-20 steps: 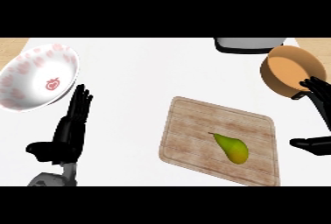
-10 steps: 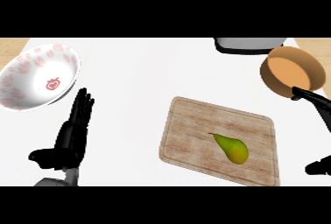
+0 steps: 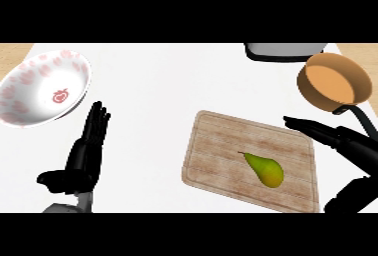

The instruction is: Pick the pear from the cutting board and place it in the pot

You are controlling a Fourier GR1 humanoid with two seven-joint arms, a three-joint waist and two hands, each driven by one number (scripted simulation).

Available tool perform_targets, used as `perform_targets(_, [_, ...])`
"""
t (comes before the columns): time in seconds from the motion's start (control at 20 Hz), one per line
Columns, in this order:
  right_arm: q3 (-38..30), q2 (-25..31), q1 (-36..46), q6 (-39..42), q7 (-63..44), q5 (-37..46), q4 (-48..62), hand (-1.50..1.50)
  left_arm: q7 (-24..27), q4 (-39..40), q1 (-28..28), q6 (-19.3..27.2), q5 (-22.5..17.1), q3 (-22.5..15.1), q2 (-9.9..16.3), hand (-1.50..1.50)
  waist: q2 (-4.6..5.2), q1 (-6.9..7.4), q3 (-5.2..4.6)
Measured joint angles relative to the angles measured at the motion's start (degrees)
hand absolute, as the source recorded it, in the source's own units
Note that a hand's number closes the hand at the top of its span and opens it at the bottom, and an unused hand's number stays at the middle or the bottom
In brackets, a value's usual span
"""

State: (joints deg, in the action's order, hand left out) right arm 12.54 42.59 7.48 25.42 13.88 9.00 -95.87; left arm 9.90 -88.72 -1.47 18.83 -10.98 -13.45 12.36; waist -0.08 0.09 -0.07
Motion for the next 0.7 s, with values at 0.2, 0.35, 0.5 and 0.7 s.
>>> perform_targets(0.2, [1.63,-3.15,-1.64,0.82,-3.01,4.05,-1.54,-1.5,-0.7,-1.25,0.83,-1.15,0.34,1.23,0.16,0.0,0.01,-0.02,0.03])
perform_targets(0.35, [3.81,-4.94,-0.83,0.5,-4.6,8.9,1.02,-1.5,-0.78,-2.25,1.75,-0.47,1.47,0.37,-1.09,0.0,0.05,0.16,0.05])
perform_targets(0.5, [4.23,-6.68,-0.01,1.67,-5.98,12.05,2.8,-1.5,-1.55,-2.55,1.76,-0.74,2.29,0.75,-1.48,0.0,0.08,0.12,0.07])
perform_targets(0.7, [4.01,-9.06,-0.99,3.68,-5.72,15.25,3.3,-1.5,-1.13,-1.98,2.1,-2.17,2.86,1.97,-2.21,0.0,0.06,0.02,0.06])
